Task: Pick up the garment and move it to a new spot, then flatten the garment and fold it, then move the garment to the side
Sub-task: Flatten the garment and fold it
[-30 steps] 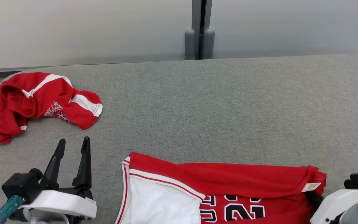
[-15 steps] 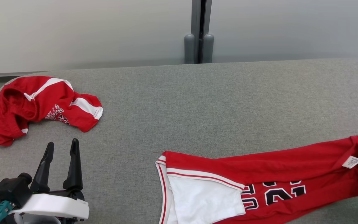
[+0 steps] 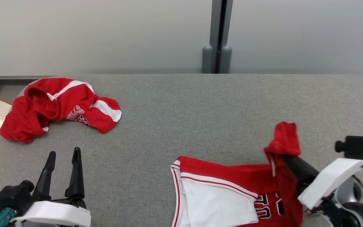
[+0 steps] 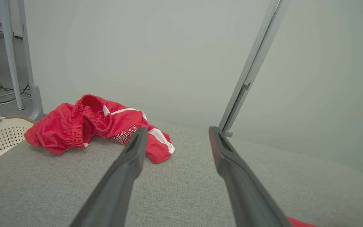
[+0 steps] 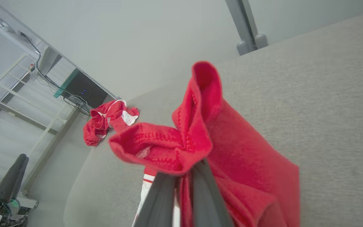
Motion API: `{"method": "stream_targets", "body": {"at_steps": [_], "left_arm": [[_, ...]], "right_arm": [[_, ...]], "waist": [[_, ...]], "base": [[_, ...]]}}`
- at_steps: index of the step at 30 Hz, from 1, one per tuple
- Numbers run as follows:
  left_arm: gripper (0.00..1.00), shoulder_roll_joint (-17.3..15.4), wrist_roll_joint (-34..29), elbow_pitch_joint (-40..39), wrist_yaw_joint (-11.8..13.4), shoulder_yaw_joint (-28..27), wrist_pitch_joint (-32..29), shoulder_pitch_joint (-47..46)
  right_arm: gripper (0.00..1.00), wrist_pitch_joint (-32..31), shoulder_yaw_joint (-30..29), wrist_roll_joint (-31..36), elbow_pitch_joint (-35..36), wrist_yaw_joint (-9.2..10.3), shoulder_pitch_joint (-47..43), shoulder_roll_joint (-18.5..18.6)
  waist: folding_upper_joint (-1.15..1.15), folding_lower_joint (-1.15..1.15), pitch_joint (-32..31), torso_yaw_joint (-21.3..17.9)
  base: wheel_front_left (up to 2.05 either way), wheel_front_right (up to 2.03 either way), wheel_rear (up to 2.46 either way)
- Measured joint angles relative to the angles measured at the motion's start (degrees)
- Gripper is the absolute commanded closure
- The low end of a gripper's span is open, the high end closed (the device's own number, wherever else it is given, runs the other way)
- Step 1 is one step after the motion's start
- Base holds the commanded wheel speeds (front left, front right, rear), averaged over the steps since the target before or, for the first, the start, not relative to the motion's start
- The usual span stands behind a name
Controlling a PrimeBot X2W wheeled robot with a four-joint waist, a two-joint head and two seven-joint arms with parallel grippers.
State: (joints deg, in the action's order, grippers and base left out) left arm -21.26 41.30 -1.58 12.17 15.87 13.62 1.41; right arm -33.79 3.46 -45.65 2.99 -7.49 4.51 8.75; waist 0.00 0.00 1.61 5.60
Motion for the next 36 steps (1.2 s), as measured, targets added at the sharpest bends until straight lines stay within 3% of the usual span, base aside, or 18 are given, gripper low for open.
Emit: {"method": "stream_targets", "body": {"at_steps": [6,19,20,21,23,31,36], "left_arm": [[0.0,-0.08,-0.16,-0.38,0.02,1.05,-1.05,-0.4],[0.0,0.36,-0.32,0.94,-0.59,2.31,-1.74,-3.0],[0.0,0.37,-0.31,1.2,-0.71,2.33,-1.74,-3.05],[0.0,0.36,-0.31,1.4,-0.85,2.33,-1.71,-3.1],[0.0,0.41,-0.12,1.67,-0.93,2.3,-1.56,-3.17],[0.0,0.48,0.19,2.18,-0.92,1.68,-1.0,-3.15],[0.0,0.65,0.57,2.05,-0.67,0.87,-0.4,-2.61]], "right_arm": [[1.0,-0.12,7.25,-1.81,-1.67,0.0,0.02,-3.61],[1.0,7.32,14.32,-2.57,-19.38,0.01,5.38,-5.65],[0.88,7.6,14.56,-2.45,-21.0,0.0,5.94,-5.69],[0.88,8.04,14.92,-2.13,-22.4,0.0,6.45,-5.69],[0.0,9.22,15.48,-2.05,-24.19,0.0,7.44,-5.75],[0.0,12.74,17.18,-2.26,-22.18,0.0,9.44,-5.17],[0.0,17.11,14.82,-1.02,-16.38,0.0,9.54,0.22]], "waist": [[0.0,0.0,0.01,3.68],[0.0,0.0,2.18,11.94],[0.0,0.0,2.32,12.21],[0.0,0.0,2.42,12.4],[0.0,0.0,2.5,12.44],[0.0,0.0,2.02,10.25],[0.0,0.0,1.4,7.39]], "base": [[0.0,0.0,0.0],[0.0,0.0,0.0],[0.0,0.0,0.0],[0.0,0.0,0.0],[0.0,0.0,0.0],[0.0,0.0,0.0],[0.0,0.0,0.0]]}}
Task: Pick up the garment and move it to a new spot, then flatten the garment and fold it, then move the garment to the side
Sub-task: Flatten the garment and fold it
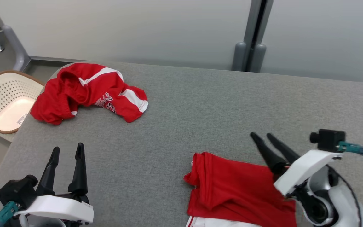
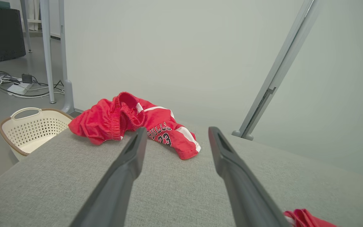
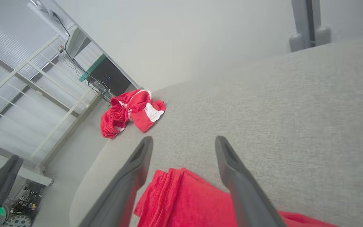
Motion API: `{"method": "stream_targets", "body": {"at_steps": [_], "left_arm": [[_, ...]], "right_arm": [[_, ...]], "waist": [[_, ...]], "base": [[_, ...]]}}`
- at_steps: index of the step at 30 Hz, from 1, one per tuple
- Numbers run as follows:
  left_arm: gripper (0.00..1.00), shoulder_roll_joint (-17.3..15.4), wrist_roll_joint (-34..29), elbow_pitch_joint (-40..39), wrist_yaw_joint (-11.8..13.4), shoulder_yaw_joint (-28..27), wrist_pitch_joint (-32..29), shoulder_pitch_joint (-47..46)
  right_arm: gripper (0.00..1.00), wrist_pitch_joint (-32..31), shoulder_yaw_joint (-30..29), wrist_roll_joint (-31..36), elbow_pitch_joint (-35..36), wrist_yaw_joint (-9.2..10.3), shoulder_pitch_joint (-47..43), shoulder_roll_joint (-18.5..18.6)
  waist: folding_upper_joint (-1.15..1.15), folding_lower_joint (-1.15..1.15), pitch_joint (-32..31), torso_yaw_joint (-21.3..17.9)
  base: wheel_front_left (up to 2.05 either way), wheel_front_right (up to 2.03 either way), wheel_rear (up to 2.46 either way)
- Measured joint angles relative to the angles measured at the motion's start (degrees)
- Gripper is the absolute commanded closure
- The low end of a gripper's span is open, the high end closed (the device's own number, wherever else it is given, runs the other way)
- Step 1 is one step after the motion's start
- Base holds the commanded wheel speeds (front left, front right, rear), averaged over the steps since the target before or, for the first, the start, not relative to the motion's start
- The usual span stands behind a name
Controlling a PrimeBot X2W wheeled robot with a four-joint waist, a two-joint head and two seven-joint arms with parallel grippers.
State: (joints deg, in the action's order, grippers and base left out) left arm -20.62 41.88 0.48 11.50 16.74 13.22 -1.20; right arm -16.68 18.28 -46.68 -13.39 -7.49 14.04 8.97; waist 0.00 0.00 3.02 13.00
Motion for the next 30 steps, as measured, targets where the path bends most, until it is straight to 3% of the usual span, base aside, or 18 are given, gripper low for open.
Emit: {"method": "stream_targets", "body": {"at_steps": [5,9,19,30], "left_arm": [[0.0,0.99,-0.14,-0.09,0.18,0.1,0.53,1.06],[0.0,1.18,-0.94,-0.29,0.08,0.21,0.94,1.14],[0.0,1.11,-5.03,-0.37,-0.03,-1.01,1.63,2.26],[0.0,3.0,-9.46,0.64,-1.7,-3.26,1.87,4.47]], "right_arm": [[0.0,5.17,-5.89,4.05,2.47,0.0,-1.2,5.21],[0.0,9.61,-10.0,9.61,2.83,0.0,-2.87,7.35],[0.0,22.62,-16.19,20.8,4.25,0.0,-6.65,5.05],[0.0,26.18,-15.74,25.15,2.72,0.0,-10.86,3.68]], "waist": [[0.0,0.0,-0.51,-2.65],[0.0,0.0,-0.73,-3.67],[0.0,0.0,-1.66,-6.39],[0.0,0.0,-3.11,-9.24]], "base": [[0.0,0.0,0.0],[0.0,0.0,0.0],[0.0,0.0,0.0],[0.0,0.0,0.0]]}}
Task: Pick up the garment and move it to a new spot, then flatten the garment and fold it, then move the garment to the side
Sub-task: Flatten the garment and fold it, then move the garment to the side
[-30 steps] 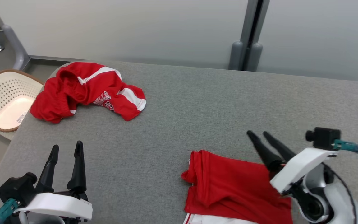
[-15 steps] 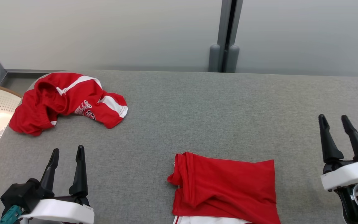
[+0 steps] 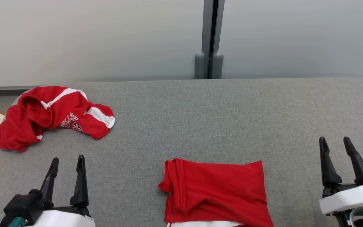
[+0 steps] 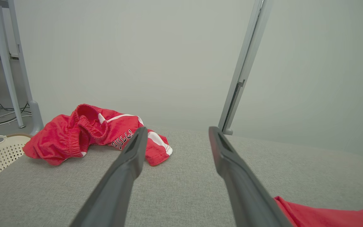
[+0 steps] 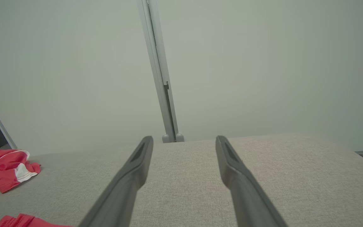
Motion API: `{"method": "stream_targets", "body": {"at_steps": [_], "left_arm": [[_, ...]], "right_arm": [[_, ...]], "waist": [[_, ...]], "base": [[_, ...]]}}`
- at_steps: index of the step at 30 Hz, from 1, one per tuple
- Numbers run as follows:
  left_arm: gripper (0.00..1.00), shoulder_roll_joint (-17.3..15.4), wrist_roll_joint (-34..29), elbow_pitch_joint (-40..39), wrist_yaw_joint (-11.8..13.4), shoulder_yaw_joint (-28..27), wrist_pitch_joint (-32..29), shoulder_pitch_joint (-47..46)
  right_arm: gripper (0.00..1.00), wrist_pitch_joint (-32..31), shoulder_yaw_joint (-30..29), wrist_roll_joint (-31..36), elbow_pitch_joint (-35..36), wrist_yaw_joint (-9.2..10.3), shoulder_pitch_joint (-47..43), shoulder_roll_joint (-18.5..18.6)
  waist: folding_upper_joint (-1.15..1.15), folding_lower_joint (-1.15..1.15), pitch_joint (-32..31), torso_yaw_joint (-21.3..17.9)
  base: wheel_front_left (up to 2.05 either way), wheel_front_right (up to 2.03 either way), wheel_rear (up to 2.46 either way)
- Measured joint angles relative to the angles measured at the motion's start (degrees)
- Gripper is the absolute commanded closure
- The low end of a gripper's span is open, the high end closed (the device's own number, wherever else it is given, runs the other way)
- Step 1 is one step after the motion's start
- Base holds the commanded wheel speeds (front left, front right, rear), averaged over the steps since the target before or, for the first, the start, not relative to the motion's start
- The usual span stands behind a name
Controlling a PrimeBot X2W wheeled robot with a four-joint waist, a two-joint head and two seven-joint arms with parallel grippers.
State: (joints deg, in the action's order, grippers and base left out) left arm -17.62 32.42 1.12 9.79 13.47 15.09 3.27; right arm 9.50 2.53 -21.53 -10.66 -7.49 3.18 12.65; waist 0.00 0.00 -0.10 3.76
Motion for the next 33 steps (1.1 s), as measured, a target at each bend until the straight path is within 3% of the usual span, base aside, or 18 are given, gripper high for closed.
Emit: {"method": "stream_targets", "body": {"at_steps": [9,14,22,29,31,32,33], "left_arm": [[0.0,1.41,-2.7,0.14,-1.67,-2.18,0.04,0.1],[0.0,2.13,-3.88,0.4,-2.25,-2.81,0.04,0.13],[0.0,2.77,-4.89,1.36,-3.43,-2.04,0.04,0.02],[0.0,2.72,-4.9,1.98,-3.67,-1.71,0.03,-0.77],[0.0,2.8,-4.91,2.04,-3.69,-1.55,0.01,-1.14],[0.0,2.85,-4.94,2.01,-3.69,-1.52,0.01,-1.28],[0.0,2.85,-4.95,2.02,-3.69,-1.49,0.0,-1.28]], "right_arm": [[0.0,-0.45,1.51,-0.22,-0.99,0.0,0.51,0.75],[0.0,-3.64,3.59,-0.33,-1.76,0.0,0.64,0.99],[0.0,-21.64,10.89,-8.58,-7.56,0.0,2.94,0.42],[0.0,-37.12,8.1,-11.15,-16.24,0.0,6.26,-1.38],[0.0,-38.55,7.8,-11.29,-16.23,0.0,6.31,-2.16],[0.13,-38.18,7.37,-11.47,-15.86,0.0,6.64,-2.53],[0.36,-37.68,7.13,-11.48,-15.52,0.0,7.04,-2.61]], "waist": [[0.0,0.0,-0.3,-0.22],[0.0,0.0,-0.42,0.23],[0.0,0.0,-0.3,2.8],[0.0,0.0,0.82,6.9],[0.0,0.0,1.12,7.94],[0.0,0.0,1.29,8.43],[0.0,0.0,1.5,8.82]], "base": [[0.0,0.0,0.0],[0.0,0.0,0.0],[0.0,0.0,0.0],[0.0,0.0,0.0],[0.0,0.0,0.0],[0.0,0.0,0.0],[0.0,0.0,0.0]]}}
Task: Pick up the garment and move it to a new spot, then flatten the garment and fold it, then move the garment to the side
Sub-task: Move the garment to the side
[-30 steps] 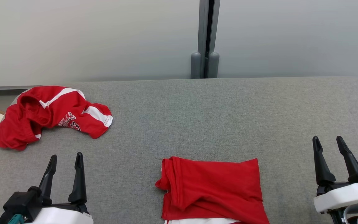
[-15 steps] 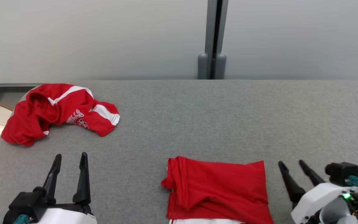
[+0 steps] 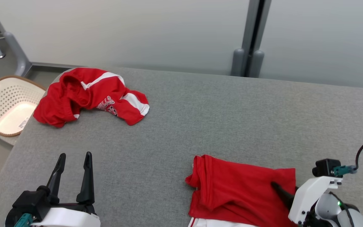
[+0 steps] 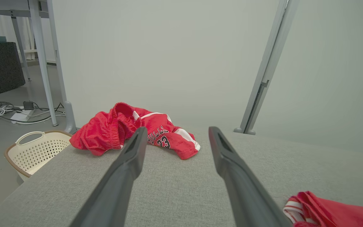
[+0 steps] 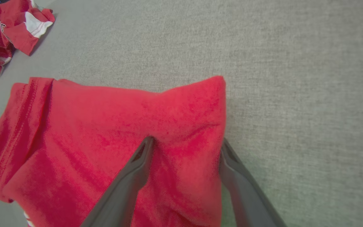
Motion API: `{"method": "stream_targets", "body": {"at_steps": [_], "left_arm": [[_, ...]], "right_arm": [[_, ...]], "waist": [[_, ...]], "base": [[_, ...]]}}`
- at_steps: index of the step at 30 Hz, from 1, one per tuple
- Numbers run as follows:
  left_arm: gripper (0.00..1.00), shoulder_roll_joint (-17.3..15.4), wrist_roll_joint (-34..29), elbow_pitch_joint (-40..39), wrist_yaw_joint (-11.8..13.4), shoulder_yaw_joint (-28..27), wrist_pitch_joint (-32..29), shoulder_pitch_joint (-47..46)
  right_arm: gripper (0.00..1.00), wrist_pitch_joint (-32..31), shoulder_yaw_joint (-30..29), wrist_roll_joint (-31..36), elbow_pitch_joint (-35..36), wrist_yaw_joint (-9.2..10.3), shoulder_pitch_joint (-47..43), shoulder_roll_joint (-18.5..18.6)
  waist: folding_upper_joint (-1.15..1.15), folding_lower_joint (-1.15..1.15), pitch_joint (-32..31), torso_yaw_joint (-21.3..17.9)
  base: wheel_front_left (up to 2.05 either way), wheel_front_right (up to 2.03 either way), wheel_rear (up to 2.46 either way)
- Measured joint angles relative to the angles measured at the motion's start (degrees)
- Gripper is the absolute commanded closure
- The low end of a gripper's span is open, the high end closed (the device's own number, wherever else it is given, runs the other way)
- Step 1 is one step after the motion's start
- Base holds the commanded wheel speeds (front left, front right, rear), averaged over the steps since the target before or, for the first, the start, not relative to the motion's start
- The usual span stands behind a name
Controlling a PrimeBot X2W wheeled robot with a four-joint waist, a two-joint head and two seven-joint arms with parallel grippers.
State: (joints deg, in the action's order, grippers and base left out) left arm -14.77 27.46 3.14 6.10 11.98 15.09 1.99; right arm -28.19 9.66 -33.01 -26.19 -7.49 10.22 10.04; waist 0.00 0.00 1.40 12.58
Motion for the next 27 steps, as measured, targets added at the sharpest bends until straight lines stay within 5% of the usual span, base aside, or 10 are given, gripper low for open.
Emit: {"method": "stream_targets", "body": {"at_steps": [2,14,27], "left_arm": [[0.0,-0.05,0.0,0.05,0.0,-0.05,0.0,-0.01],[0.0,0.53,-0.92,-1.33,-1.48,2.47,-0.01,-2.68],[0.0,2.41,-4.17,-2.68,-6.19,9.89,-1.54,-12.83]], "right_arm": [[1.0,1.64,-0.49,0.11,0.7,0.0,0.71,0.0],[1.0,4.48,0.05,-1.26,3.07,0.0,6.57,3.46],[1.0,7.31,7.53,-4.92,2.54,0.0,22.32,10.84]], "waist": [[0.0,0.0,0.52,0.5],[0.0,0.0,2.06,-3.67],[0.0,0.0,7.04,-16.75]], "base": [[0.0,0.0,0.0],[0.0,0.0,0.0],[0.0,0.0,0.0]]}}
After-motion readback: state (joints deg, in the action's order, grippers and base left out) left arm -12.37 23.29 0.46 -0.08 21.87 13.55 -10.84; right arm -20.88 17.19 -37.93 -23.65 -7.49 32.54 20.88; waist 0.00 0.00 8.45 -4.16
